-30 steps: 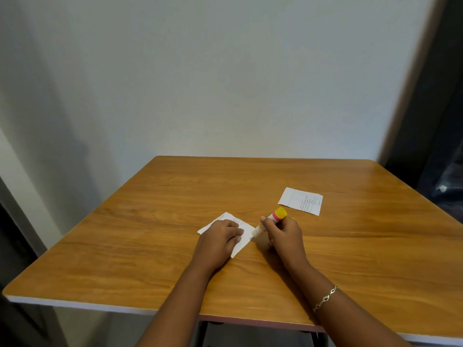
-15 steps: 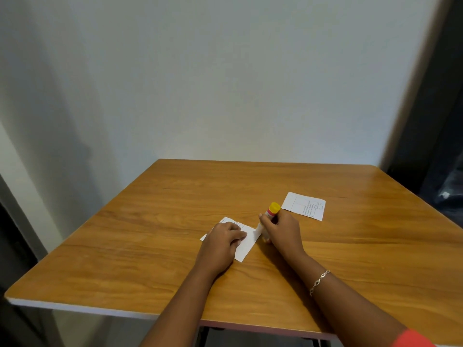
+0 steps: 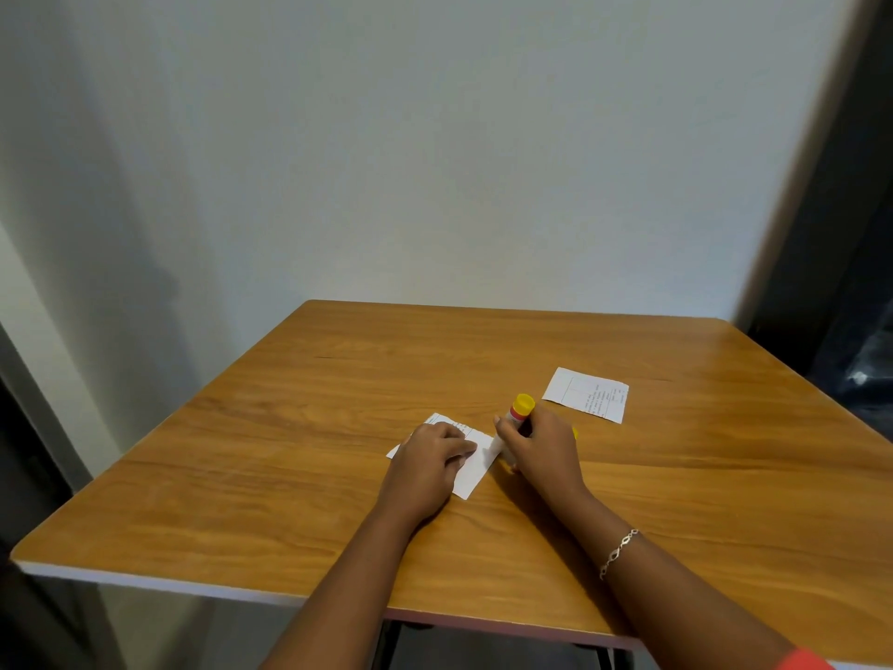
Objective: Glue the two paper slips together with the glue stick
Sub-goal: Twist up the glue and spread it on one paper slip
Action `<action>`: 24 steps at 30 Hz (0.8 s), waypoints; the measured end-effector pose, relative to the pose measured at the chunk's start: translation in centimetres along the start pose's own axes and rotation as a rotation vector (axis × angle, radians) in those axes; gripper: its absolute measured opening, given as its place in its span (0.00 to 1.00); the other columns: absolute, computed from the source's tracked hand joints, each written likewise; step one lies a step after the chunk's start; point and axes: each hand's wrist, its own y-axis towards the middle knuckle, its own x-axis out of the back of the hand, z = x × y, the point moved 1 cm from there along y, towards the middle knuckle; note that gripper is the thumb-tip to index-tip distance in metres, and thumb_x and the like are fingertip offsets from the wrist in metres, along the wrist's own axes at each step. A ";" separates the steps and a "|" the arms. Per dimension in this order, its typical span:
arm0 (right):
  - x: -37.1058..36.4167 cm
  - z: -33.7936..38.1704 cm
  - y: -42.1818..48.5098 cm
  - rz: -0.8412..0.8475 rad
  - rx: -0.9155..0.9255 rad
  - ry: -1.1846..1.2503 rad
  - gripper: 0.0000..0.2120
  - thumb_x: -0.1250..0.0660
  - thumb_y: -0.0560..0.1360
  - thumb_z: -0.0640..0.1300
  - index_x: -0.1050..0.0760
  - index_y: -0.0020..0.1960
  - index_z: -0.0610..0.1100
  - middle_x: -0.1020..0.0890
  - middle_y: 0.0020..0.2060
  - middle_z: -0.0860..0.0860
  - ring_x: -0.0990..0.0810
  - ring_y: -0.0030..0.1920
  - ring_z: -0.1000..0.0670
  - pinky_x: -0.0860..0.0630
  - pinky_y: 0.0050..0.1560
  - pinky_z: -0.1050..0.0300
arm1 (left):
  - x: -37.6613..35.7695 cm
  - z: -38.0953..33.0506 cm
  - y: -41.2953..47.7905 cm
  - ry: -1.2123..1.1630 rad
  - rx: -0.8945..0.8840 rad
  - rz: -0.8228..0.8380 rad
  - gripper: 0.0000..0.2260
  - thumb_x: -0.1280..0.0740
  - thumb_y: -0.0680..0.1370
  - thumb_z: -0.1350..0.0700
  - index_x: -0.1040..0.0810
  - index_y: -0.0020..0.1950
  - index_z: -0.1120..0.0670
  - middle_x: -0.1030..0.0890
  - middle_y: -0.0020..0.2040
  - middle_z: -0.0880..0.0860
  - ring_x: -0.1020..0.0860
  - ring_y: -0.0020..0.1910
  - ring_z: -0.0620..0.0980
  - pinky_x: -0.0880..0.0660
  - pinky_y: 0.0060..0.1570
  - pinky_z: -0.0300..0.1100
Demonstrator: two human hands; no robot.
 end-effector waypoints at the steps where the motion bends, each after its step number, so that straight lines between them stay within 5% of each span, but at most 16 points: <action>1: 0.0 0.0 -0.1 0.002 0.006 0.003 0.10 0.34 0.72 0.44 0.28 0.35 0.40 0.28 0.26 0.53 0.30 0.30 0.53 0.36 0.30 0.58 | 0.0 0.0 0.0 -0.003 0.002 0.000 0.12 0.39 0.77 0.59 0.21 0.57 0.51 0.22 0.57 0.50 0.30 0.59 0.48 0.33 0.55 0.42; 8: -0.2 0.6 -1.4 0.054 0.050 0.012 0.10 0.34 0.72 0.44 0.28 0.34 0.41 0.28 0.25 0.55 0.30 0.28 0.55 0.38 0.29 0.63 | 0.0 0.0 0.0 -0.033 0.008 -0.001 0.11 0.38 0.77 0.59 0.21 0.56 0.52 0.21 0.56 0.51 0.28 0.58 0.49 0.30 0.55 0.45; 15: -0.6 1.5 -2.8 0.135 0.073 0.055 0.10 0.34 0.72 0.44 0.26 0.36 0.37 0.24 0.28 0.48 0.28 0.30 0.52 0.31 0.32 0.52 | 0.0 0.1 0.0 -0.030 -0.010 -0.005 0.10 0.37 0.76 0.61 0.20 0.54 0.54 0.20 0.55 0.53 0.28 0.57 0.51 0.32 0.49 0.42; 21: -0.5 2.0 -3.8 0.178 0.091 0.073 0.10 0.33 0.72 0.45 0.25 0.36 0.39 0.24 0.28 0.50 0.28 0.30 0.53 0.31 0.32 0.51 | 0.1 0.0 -0.1 -0.048 -0.010 0.007 0.10 0.38 0.75 0.59 0.19 0.51 0.54 0.20 0.54 0.53 0.27 0.55 0.51 0.32 0.49 0.44; 24: -0.6 2.1 -4.2 0.199 0.112 0.066 0.08 0.33 0.71 0.44 0.25 0.37 0.40 0.25 0.28 0.52 0.29 0.30 0.55 0.33 0.32 0.58 | 0.3 -0.1 -0.1 -0.063 -0.018 0.022 0.11 0.40 0.74 0.59 0.19 0.51 0.53 0.20 0.53 0.54 0.27 0.55 0.52 0.30 0.50 0.47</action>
